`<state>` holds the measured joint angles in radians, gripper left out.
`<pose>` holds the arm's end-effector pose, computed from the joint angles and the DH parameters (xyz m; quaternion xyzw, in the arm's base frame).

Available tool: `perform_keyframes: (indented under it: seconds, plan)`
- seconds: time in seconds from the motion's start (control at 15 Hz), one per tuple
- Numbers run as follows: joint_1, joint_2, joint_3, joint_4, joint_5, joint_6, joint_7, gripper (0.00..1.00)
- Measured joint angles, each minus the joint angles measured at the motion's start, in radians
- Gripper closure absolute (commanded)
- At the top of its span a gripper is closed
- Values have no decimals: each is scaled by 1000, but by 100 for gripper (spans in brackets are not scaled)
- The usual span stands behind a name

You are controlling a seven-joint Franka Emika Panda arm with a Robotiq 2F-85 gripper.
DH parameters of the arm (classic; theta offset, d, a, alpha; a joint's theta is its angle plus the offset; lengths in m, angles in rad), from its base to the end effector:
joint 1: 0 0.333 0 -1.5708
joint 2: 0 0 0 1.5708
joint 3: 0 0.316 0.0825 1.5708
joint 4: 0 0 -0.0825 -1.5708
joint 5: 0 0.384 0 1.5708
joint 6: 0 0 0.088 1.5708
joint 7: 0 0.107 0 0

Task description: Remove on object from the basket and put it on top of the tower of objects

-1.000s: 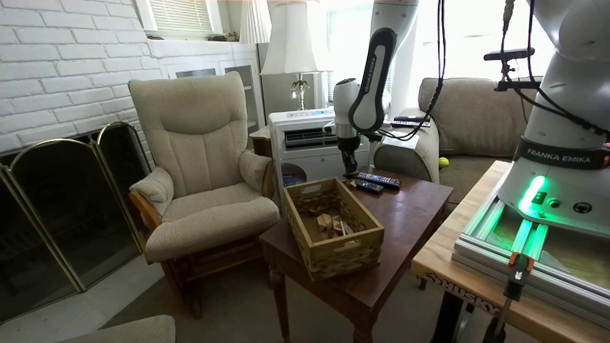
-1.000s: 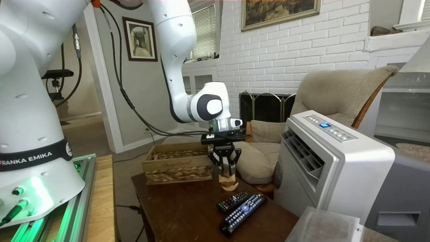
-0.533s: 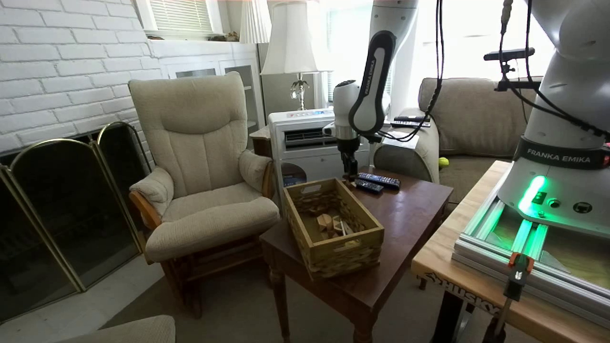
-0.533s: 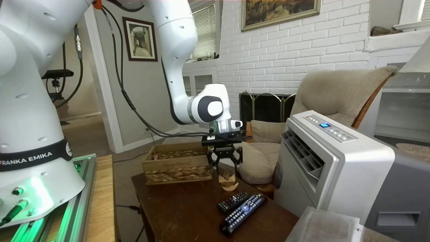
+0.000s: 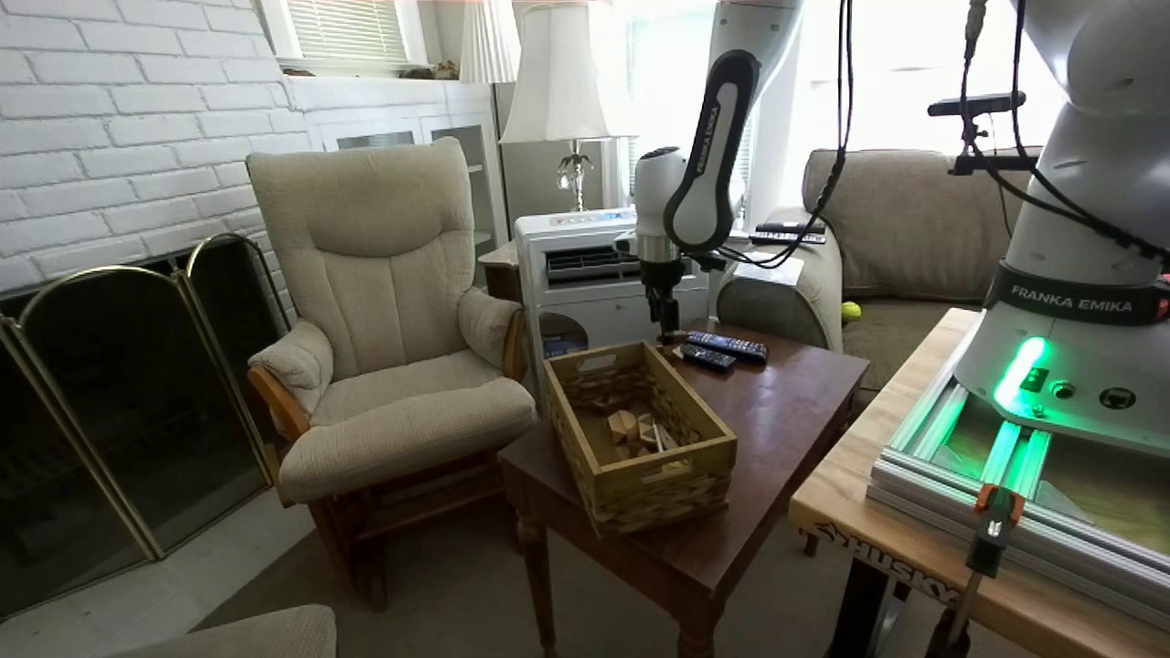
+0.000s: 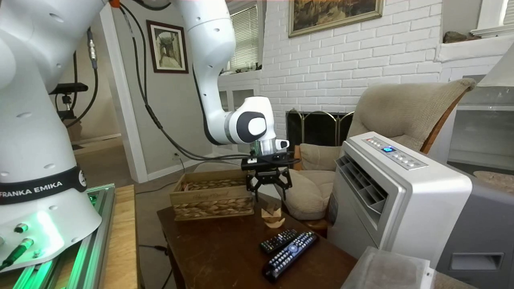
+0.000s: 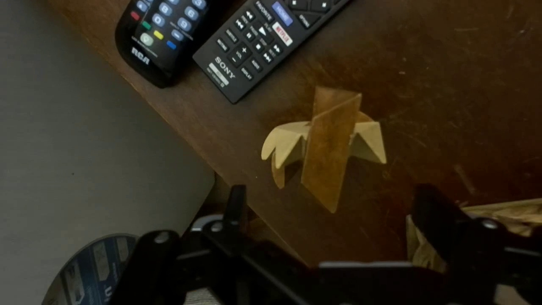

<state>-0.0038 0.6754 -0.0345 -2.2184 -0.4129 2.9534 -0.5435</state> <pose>0.5254 0.0049 0.0727 0.8950 0.4418 0.0105 0.0603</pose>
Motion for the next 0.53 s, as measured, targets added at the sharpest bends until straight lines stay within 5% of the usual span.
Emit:
perform_keyframes:
  seconds: [0.53]
  plan:
    - [-72, -220, 140, -128, 16, -99, -1, 0]
